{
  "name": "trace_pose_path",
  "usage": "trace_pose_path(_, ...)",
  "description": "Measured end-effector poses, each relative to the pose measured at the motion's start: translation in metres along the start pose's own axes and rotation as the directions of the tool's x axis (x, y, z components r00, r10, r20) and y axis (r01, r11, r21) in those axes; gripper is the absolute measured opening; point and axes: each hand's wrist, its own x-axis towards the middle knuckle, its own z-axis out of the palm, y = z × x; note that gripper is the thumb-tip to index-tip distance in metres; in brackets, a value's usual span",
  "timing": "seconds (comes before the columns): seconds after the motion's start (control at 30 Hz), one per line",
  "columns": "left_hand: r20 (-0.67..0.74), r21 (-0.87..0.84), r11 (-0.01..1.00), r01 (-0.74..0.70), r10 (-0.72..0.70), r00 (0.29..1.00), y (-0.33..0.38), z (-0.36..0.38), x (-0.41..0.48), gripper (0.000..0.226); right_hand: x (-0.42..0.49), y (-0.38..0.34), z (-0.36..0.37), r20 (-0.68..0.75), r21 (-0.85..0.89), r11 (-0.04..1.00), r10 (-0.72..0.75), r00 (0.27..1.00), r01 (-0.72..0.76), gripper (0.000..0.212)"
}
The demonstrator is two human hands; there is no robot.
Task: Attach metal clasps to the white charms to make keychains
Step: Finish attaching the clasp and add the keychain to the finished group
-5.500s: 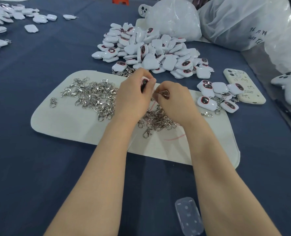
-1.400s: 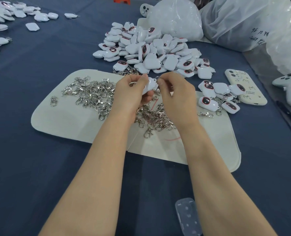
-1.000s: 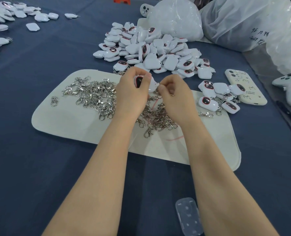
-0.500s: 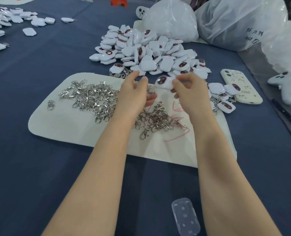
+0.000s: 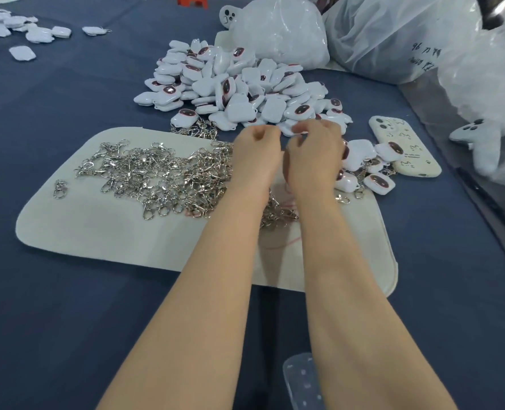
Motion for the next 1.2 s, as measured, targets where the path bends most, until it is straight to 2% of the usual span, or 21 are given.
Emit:
trace_pose_path(0.07, -0.062, 0.035, 0.999, -0.023, 0.025, 0.998, 0.002, 0.004, 0.006, 0.008, 0.015, -0.008, 0.011, 0.078, 0.11, 0.993, 0.038, 0.996, -0.046, 0.037)
trace_pose_path(0.13, -0.098, 0.043, 0.998, -0.042, 0.046, 0.994, 0.002, 0.006, 0.013, 0.009, 0.031, -0.01, 0.021, 0.122, 0.254, 0.948, 0.164, 0.979, -0.19, 0.047)
trace_pose_path(0.2, -0.105, 0.031, 0.998, -0.051, 0.054, 0.993, 0.001, 0.006, 0.02, 0.007, 0.04, -0.006, 0.029, 0.129, 0.324, 0.9, 0.265, 0.956, -0.293, 0.052)
trace_pose_path(0.33, -0.109, 0.019, 0.998, -0.068, 0.069, 0.992, 0.0, 0.005, 0.029, 0.009, 0.05, 0.001, 0.042, 0.088, 0.325, 0.885, 0.323, 0.942, -0.334, 0.034)
trace_pose_path(0.43, -0.112, 0.016, 0.997, -0.07, 0.071, 0.991, 0.0, 0.002, 0.03, 0.007, 0.051, -0.001, 0.042, 0.093, 0.451, 0.801, 0.396, 0.914, -0.393, 0.02)
trace_pose_path(0.57, -0.126, 0.008, 0.998, -0.06, 0.06, 0.99, 0.001, -0.007, 0.028, 0.009, 0.041, -0.006, 0.026, 0.158, 0.496, 0.767, 0.382, 0.911, -0.408, 0.016)
trace_pose_path(0.67, -0.076, 0.036, 0.999, -0.025, 0.028, 0.997, 0.005, -0.012, 0.019, 0.029, 0.023, -0.021, 0.005, 0.302, 0.714, 0.554, 0.309, 0.902, -0.429, 0.016)
trace_pose_path(0.73, -0.01, 0.046, 0.999, -0.029, 0.029, 1.0, 0.008, -0.017, 0.008, 0.028, 0.006, -0.033, -0.007, 0.408, 0.759, 0.481, 0.174, 0.896, -0.439, 0.013)
trace_pose_path(0.8, -0.005, 0.024, 0.999, -0.045, 0.045, 0.999, 0.01, -0.026, -0.002, 0.022, -0.01, -0.038, -0.017, 0.492, 0.735, 0.521, 0.032, 0.87, -0.435, 0.007)
trace_pose_path(0.87, -0.026, 0.01, 0.999, -0.05, 0.05, 0.998, 0.01, -0.042, -0.009, 0.018, -0.019, -0.035, -0.027, 0.509, 0.667, 0.642, -0.022, 0.861, -0.378, 0.007)
trace_pose_path(0.93, -0.059, -0.054, 0.997, -0.048, 0.044, 0.997, 0.006, -0.058, -0.014, 0.011, -0.023, -0.026, -0.032, 0.43, 0.459, 0.868, -0.028, 0.903, -0.191, 0.011)
trace_pose_path(0.97, -0.077, -0.112, 0.993, -0.043, 0.035, 0.996, 0.003, -0.065, -0.016, 0.009, -0.025, -0.019, -0.032, 0.385, 0.304, 0.948, -0.037, 0.922, -0.09, 0.011)
trace_pose_path(1.0, -0.086, -0.162, 0.986, -0.037, 0.023, 0.996, 0.001, -0.069, -0.017, 0.009, -0.027, -0.014, -0.03, 0.368, 0.164, 0.986, -0.043, 0.929, -0.019, 0.013)
trace_pose_path(1.1, -0.085, -0.156, 0.988, -0.015, 0.002, 0.996, -0.006, -0.07, -0.018, 0.011, -0.037, -0.009, -0.014, 0.487, -0.101, 0.991, -0.023, 0.873, 0.083, 0.03)
trace_pose_path(1.2, -0.084, -0.141, 0.99, -0.026, 0.014, 0.996, -0.006, -0.064, -0.016, 0.014, -0.037, -0.015, -0.002, 0.522, -0.18, 0.974, -0.023, 0.852, 0.137, 0.026)
